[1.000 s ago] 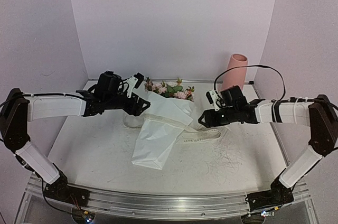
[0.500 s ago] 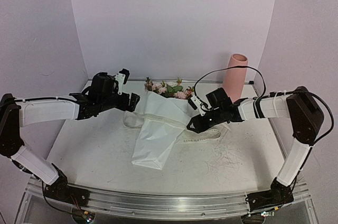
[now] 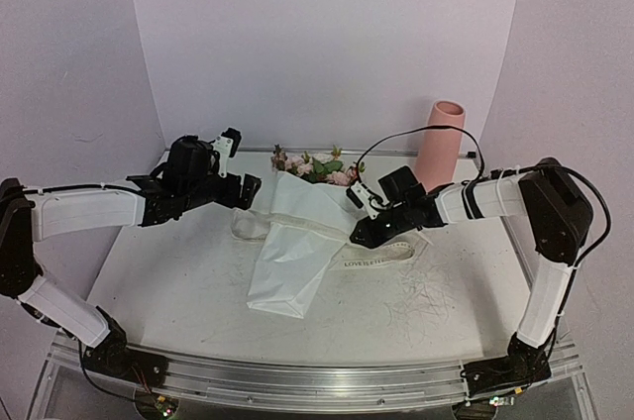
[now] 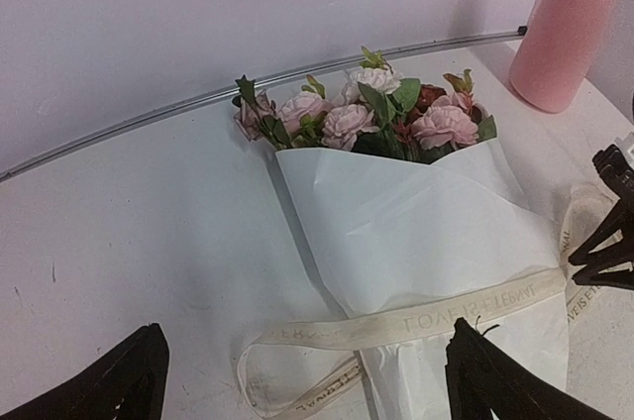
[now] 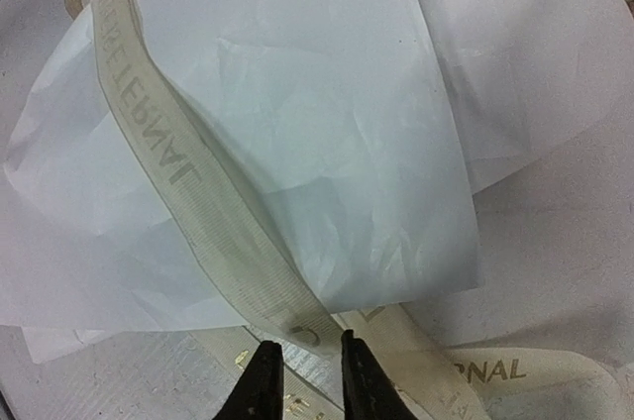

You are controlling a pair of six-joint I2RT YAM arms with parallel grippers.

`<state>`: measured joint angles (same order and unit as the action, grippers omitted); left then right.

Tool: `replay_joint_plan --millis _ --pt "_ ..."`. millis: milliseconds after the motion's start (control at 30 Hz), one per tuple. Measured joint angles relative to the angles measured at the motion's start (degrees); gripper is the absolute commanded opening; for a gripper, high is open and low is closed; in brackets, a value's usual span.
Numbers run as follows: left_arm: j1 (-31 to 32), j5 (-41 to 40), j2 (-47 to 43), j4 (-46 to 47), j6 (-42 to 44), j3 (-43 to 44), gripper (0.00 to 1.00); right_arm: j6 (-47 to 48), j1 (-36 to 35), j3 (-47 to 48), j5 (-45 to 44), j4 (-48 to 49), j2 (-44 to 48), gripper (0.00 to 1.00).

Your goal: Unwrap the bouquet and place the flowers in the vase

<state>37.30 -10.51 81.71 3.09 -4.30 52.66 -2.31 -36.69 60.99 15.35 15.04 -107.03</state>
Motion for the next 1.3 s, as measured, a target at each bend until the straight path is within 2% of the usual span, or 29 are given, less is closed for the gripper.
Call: replay_joint_plan --millis 100,167,233,333,433,500,600,633,867,1000,1200,1300 --pt "0.00 0.01 0.00 0.00 0.08 0.00 0.98 0.16 0.00 0.24 0.14 0.01 -0.04 0.47" --pt "0.00 0.01 0.00 0.00 0.27 0.00 0.98 0.33 -0.02 0.26 0.13 0.01 -0.26 0.54" --pt "0.00 0.01 0.00 0.00 0.46 0.00 0.98 0.47 -0.06 0.26 0.12 0.01 -0.76 0.55" --pt "0.00 0.01 0.00 0.00 0.93 0.00 0.98 0.60 -0.11 0.26 -0.11 -0.01 -1.69 0.51" --pt "0.00 -0.03 0.00 0.00 1.19 0.00 0.98 0.76 -0.14 0.29 -0.33 0.01 -2.65 0.42" --pt "0.00 -0.04 0.00 -0.02 1.29 0.00 0.98 0.91 -0.21 0.40 -0.37 -0.07 -3.28 0.31" --pt "0.00 -0.11 0.00 -0.02 1.32 0.00 0.98 0.96 -0.23 0.74 -0.39 -0.03 -3.83 0.06" --pt "0.00 -0.13 0.00 -0.02 1.33 0.00 0.98 1.24 -0.25 0.78 -0.45 0.00 -3.84 0.01" --pt "0.00 -0.14 0.00 -0.04 1.36 0.00 0.98 0.68 -0.26 0.28 -0.57 0.00 -2.92 0.00" --pt "-0.02 1.41 0.00 -0.04 1.37 0.00 0.98 -0.82 -0.26 -1.57 1.24 -0.61 2.04 0.00" --pt "0.00 8.79 0.00 -0.05 1.19 0.00 0.95 -5.13 -0.32 -1.69 8.19 -0.43 10.88 0.00" --pt "0.00 14.47 0.00 0.21 0.25 0.00 0.91 -7.37 -0.63 -0.06 11.28 -0.92 12.43 0.00"
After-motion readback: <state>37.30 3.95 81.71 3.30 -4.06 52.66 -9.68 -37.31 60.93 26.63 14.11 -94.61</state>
